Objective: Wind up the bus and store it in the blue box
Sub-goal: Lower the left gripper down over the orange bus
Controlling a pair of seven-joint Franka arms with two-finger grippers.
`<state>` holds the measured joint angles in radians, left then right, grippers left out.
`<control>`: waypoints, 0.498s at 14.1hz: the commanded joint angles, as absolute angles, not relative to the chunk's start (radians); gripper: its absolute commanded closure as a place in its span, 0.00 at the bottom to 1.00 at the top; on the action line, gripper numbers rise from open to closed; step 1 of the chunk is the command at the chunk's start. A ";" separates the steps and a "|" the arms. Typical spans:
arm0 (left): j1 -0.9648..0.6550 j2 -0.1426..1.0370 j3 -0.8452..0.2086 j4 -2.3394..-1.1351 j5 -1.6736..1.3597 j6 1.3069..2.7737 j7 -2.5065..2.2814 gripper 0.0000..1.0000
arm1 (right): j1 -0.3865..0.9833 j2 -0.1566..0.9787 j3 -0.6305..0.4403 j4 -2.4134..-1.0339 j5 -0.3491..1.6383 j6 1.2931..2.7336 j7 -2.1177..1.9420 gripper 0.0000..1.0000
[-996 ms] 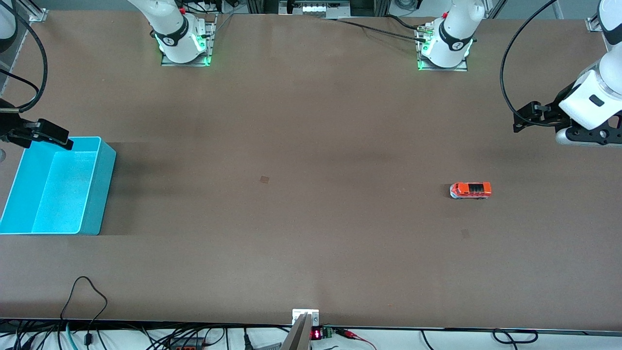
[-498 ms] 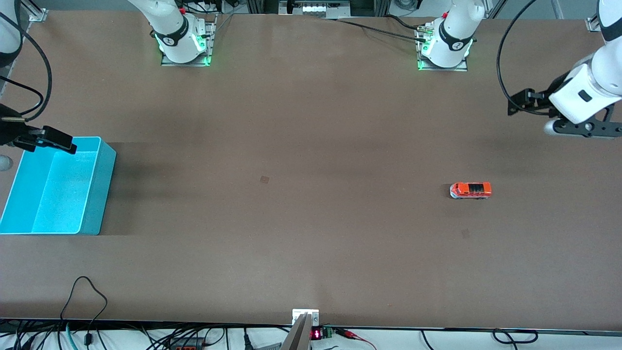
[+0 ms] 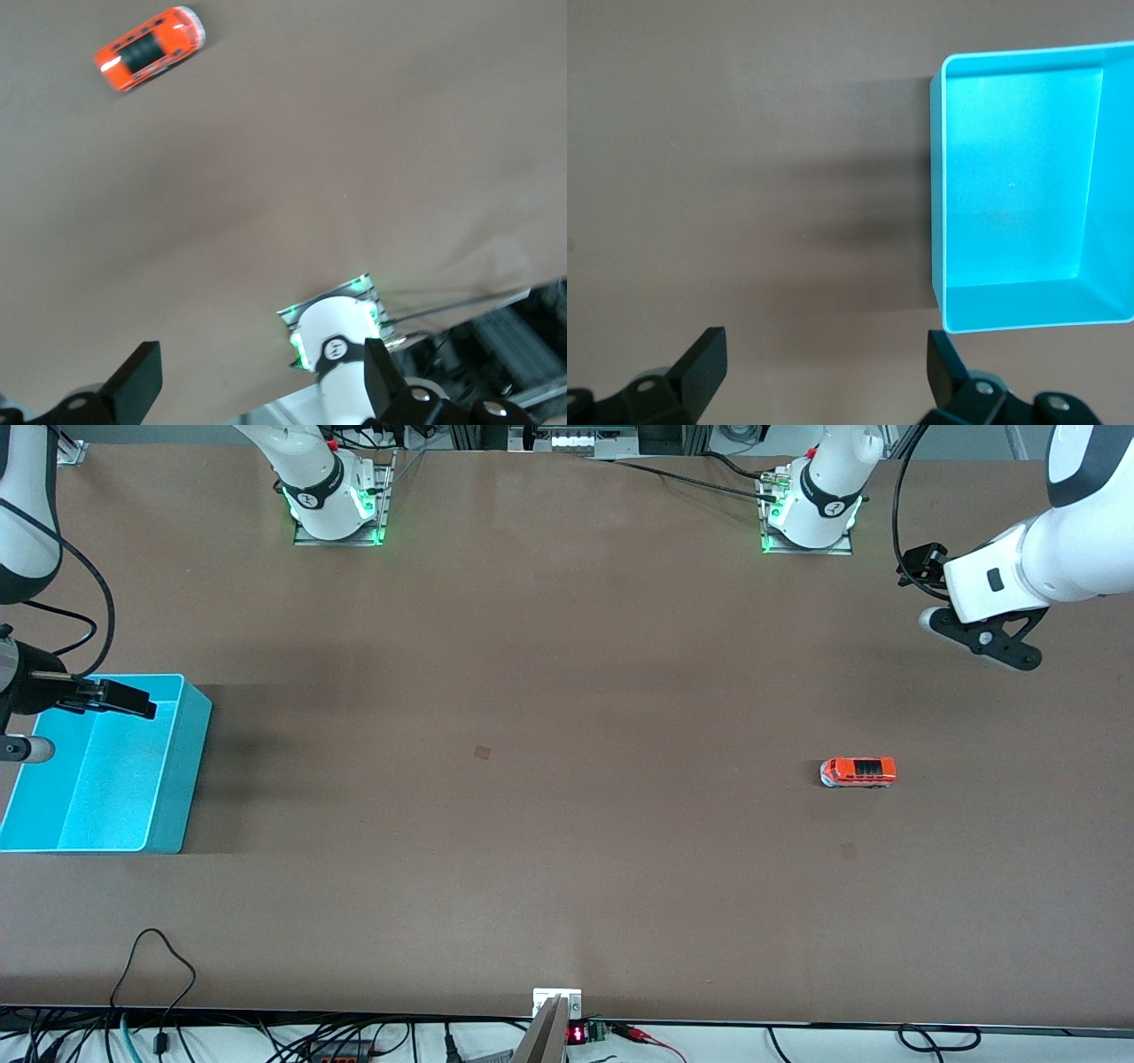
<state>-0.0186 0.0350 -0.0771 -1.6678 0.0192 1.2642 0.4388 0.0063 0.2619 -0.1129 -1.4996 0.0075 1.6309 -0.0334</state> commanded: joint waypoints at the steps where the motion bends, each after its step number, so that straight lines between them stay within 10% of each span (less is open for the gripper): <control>1: -0.008 0.069 -0.078 -1.652 0.015 1.284 0.637 0.00 | -0.018 0.281 -0.109 -1.496 0.009 1.618 -0.040 0.00; 7: 0.011 0.124 -0.077 -1.655 0.058 1.399 0.960 0.00 | -0.038 0.296 -0.109 -1.496 0.020 1.628 -0.048 0.00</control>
<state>0.0042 0.1020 -0.0755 -1.6684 0.0384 1.3744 0.8548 -0.0231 0.2958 -0.1151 -1.5007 0.0071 1.6305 -0.0342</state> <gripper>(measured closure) 0.000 0.000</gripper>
